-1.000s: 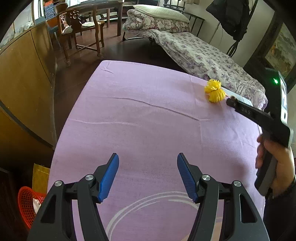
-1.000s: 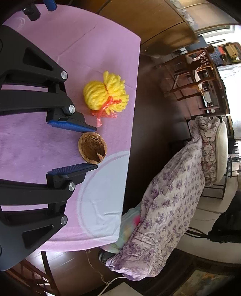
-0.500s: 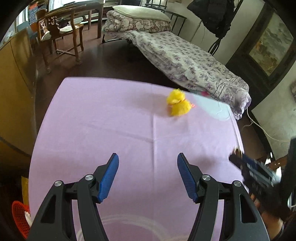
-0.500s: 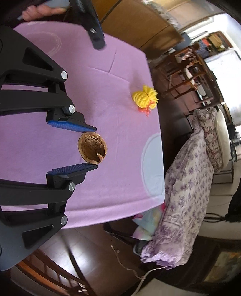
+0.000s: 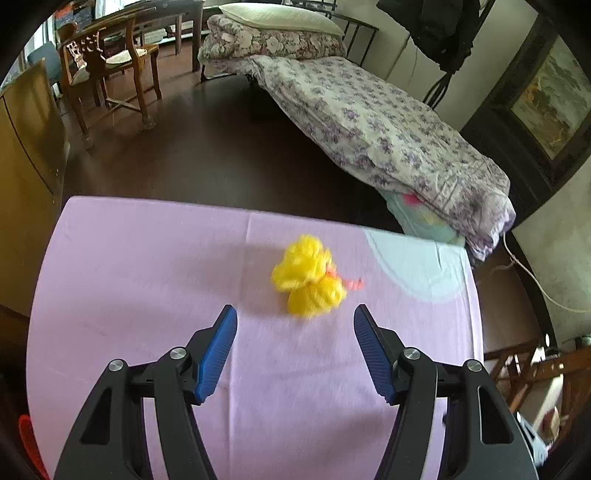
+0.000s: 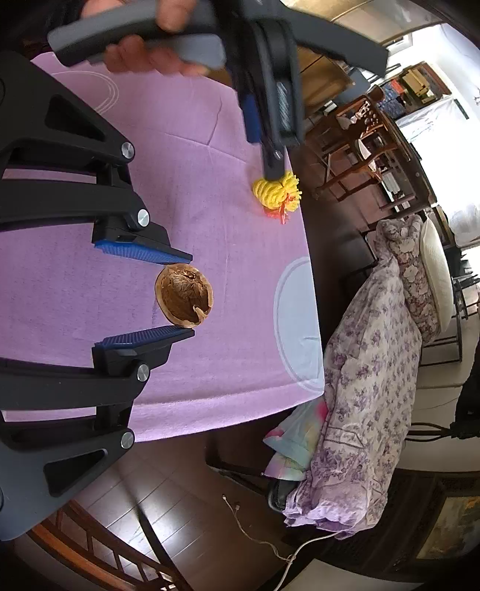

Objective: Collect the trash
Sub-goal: 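Grasp the walnut shell with the right tool while the left tool grasps the yellow yarn flower, then lift the yarn flower and walnut shell and carry them toward the wastebasket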

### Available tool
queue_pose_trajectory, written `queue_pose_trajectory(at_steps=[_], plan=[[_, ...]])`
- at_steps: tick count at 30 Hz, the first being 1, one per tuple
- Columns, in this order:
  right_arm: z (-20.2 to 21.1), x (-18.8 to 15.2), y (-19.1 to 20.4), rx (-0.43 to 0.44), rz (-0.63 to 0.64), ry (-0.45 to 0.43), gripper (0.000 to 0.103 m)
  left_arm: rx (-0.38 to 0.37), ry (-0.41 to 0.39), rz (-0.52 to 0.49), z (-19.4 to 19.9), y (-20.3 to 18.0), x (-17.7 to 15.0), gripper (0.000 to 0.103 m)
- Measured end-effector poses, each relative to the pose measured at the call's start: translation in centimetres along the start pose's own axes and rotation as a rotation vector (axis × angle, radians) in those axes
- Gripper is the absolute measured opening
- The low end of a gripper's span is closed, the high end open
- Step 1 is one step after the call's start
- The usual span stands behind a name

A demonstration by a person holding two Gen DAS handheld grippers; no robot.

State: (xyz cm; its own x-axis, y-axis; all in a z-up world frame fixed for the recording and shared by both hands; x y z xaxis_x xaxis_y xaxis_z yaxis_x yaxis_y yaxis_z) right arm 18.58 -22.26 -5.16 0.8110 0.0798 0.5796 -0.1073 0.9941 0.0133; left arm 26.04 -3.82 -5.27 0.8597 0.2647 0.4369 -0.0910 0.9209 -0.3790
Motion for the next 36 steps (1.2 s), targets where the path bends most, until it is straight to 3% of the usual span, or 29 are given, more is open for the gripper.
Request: queue_pose_trajectory(at_steps=[10, 14, 16, 21, 29, 36], plan=[[-0.3, 0.0, 0.1, 0.023, -0.001, 0.001, 0.034, 0.048, -0.010, 0.009, -3.9, -0.4, 1.8, 0.061], [-0.3, -0.1, 0.4, 0.028, 0.009, 0.000, 0.034, 0.064, 0.000, -0.005, -4.4, -0.2, 1.7, 0.043], [-0.2, -0.2, 0.5, 0.024, 0.010, -0.001, 0.034, 0.054, 0.009, -0.014, -4.2, -0.3, 1.5, 0.039], [0.3, 0.0, 0.5, 0.016, 0.010, -0.012, 0.034, 0.048, 0.006, -0.007, -2.6, 0.3, -0.1, 0.036], [3.3, -0.4, 1.9, 0.024, 0.023, -0.041, 0.034, 0.062, -0.018, -0.025, 3.1, 1.6, -5.4, 0.036], [5.5, -3.2, 4.4, 0.025, 0.069, -0.021, 0.034, 0.067, -0.032, -0.018, 7.6, 3.2, -10.0, 0.036]])
Point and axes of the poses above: each gripper's, at about its wrist camera, not at the fingertips, and z roughly against the way its jaws point, y to its left, x to its top, the point moved 1 cm from there along -z, roughly the way its jaws point, and after that the axes turned 13 degrees about -x, right-handed, at the moved point
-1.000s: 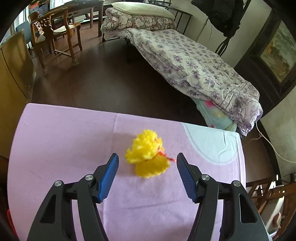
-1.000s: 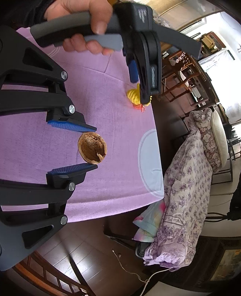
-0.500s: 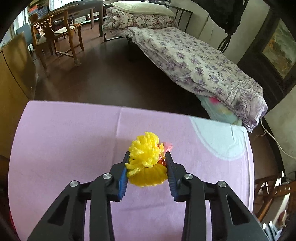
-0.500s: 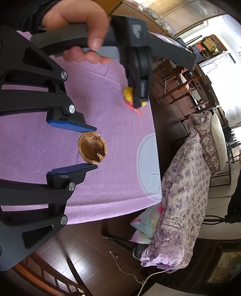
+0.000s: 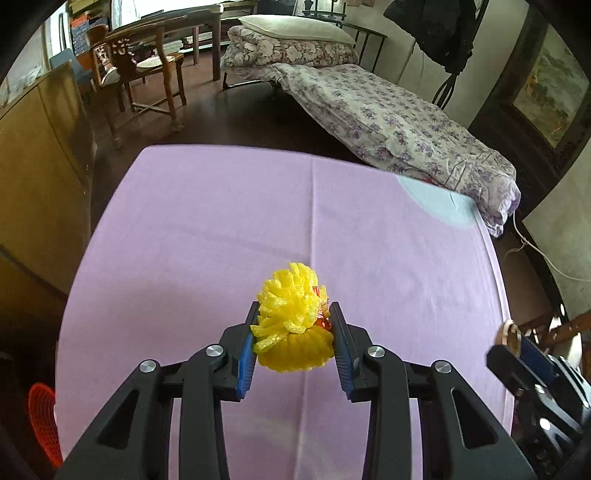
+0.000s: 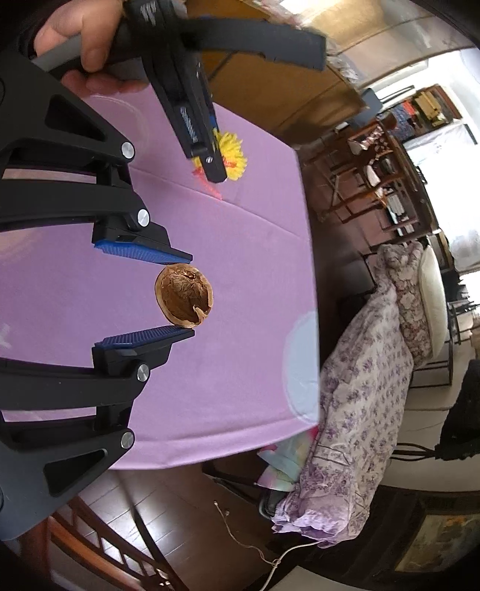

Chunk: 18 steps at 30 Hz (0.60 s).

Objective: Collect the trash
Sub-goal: 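Lift the yarn flower and walnut shell and carry them toward the wastebasket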

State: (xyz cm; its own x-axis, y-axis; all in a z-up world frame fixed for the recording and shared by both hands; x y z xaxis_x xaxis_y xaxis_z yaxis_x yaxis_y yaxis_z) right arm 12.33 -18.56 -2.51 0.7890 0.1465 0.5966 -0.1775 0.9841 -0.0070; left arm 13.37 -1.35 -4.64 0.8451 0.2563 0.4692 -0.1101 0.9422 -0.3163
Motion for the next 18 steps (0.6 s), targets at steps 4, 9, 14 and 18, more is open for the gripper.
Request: queue_pose_trajectory(at_steps=[4, 9, 14, 18], plan=[[1.2, -2.3, 1.8, -0.018, 0.029, 0.005, 0.034, -0.024, -0.013, 0.025, 2.7, 1.2, -2.3, 0.036], [2.4, -5.0, 3.7, -0.010, 0.044, 0.007, 0.034, -0.020, -0.028, 0.022, 5.2, 2.1, -5.0, 0.036], [3.3, -7.3, 5.5, 0.008, 0.059, 0.011, 0.034, -0.010, -0.043, 0.030, 7.0, 3.6, -6.7, 0.036], [3.6, -8.7, 6.8, 0.019, 0.078, 0.020, 0.034, -0.007, -0.051, 0.053, 8.2, 5.0, -8.2, 0.036]])
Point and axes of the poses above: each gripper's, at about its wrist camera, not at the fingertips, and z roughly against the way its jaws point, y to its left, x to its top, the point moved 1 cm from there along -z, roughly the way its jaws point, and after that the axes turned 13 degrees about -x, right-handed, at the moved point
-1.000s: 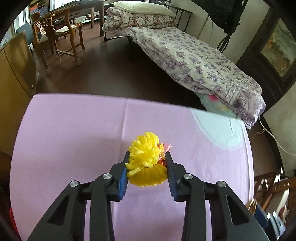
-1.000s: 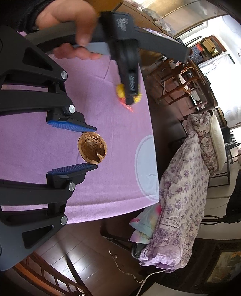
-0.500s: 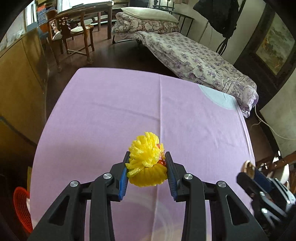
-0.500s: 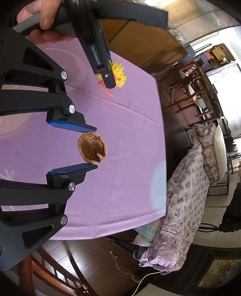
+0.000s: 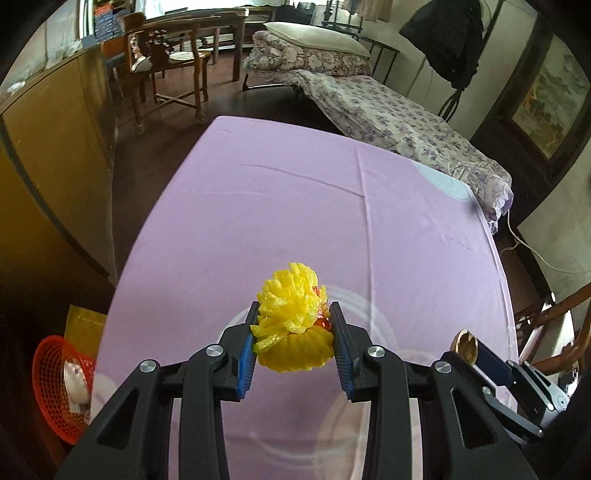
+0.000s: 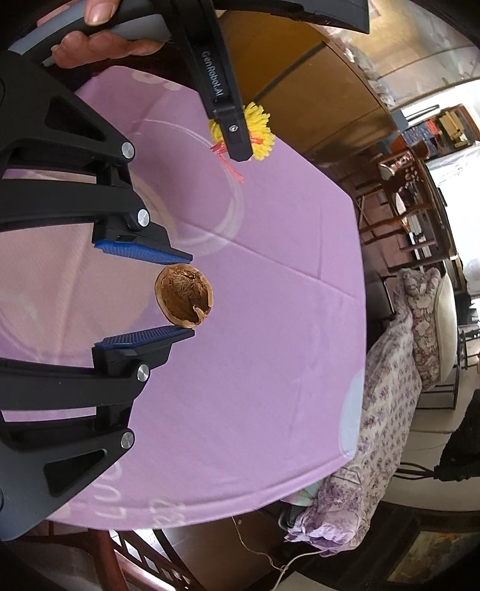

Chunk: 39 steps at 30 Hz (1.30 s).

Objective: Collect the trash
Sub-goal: 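Lift the yarn flower and walnut shell and carry them toward the wastebasket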

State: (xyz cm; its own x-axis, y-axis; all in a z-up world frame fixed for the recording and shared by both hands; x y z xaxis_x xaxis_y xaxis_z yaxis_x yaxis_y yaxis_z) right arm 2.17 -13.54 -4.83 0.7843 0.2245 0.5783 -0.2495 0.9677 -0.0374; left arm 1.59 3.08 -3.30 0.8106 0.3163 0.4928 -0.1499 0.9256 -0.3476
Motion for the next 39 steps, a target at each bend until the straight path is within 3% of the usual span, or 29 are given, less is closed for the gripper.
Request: queue_pose_trajectory(at_steps=[13, 28, 39], plan=[[1.3, -3.2, 3.0, 0.002, 0.042, 0.012, 0.034, -0.044, -0.007, 0.035, 2.3, 3.1, -2.6, 0.036], [2.3, -3.0, 4.6, 0.013, 0.078, 0.009, 0.034, -0.084, -0.006, 0.066, 3.1, 4.0, -3.4, 0.036], [3.9, -2.3, 6.9, 0.048, 0.118, -0.017, 0.034, -0.082, -0.040, 0.089, 6.0, 5.8, -3.4, 0.036]])
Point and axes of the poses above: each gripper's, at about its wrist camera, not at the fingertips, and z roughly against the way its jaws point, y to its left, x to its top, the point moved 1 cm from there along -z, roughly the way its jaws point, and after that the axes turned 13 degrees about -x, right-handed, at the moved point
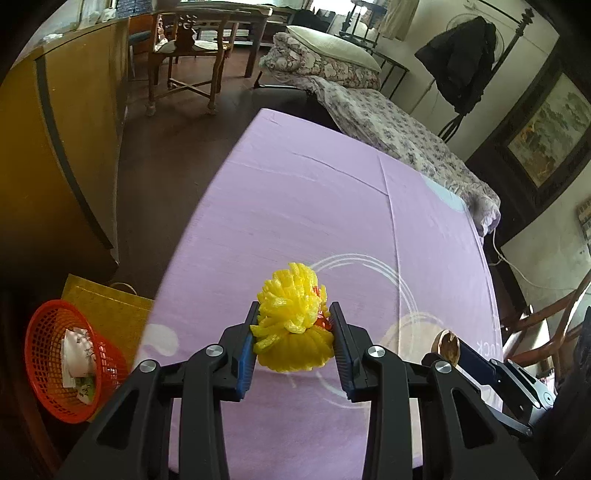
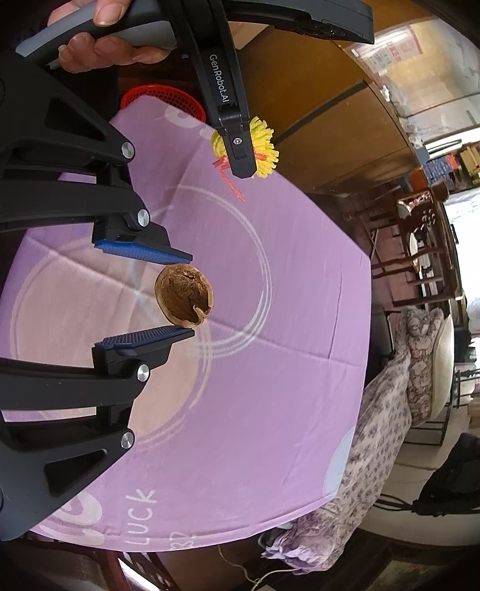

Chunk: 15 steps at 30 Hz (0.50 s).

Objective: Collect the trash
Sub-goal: 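Lift the yarn flower and walnut shell and carry them toward the wastebasket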

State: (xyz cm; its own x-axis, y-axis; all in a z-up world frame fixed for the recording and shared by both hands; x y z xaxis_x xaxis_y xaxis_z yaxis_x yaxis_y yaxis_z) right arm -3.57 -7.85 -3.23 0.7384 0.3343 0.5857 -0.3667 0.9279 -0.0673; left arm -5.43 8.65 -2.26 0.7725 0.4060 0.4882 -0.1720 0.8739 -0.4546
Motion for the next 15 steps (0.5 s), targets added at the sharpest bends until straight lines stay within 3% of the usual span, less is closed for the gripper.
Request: queue_pose_trajectory(at_steps=[15], plan=[[2.1, 1.3, 4.8, 0.057, 0.103, -0.037, 0.034, 0.013, -0.058, 0.047, 4.3, 2.9, 0.6, 0.036]])
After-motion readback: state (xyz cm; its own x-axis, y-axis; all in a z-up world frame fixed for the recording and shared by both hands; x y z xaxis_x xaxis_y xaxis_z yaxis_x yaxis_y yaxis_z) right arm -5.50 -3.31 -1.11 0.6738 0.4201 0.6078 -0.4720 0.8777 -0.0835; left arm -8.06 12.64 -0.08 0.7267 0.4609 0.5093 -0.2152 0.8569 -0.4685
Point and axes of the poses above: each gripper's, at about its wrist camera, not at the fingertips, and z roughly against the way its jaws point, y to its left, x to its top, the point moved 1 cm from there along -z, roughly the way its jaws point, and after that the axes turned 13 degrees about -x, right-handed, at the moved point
